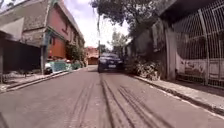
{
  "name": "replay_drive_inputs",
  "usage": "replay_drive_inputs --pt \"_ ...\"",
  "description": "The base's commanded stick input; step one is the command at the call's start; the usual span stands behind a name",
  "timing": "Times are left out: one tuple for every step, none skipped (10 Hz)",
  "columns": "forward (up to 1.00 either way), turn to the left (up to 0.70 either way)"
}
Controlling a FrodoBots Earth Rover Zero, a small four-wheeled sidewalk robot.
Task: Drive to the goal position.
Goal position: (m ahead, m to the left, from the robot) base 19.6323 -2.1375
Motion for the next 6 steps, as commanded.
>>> replay_drive_inputs --pt "0.70 0.10" --pt "0.70 0.00" --pt "0.70 0.00" --pt "0.70 0.00" --pt "0.70 0.00" --pt "0.70 0.00"
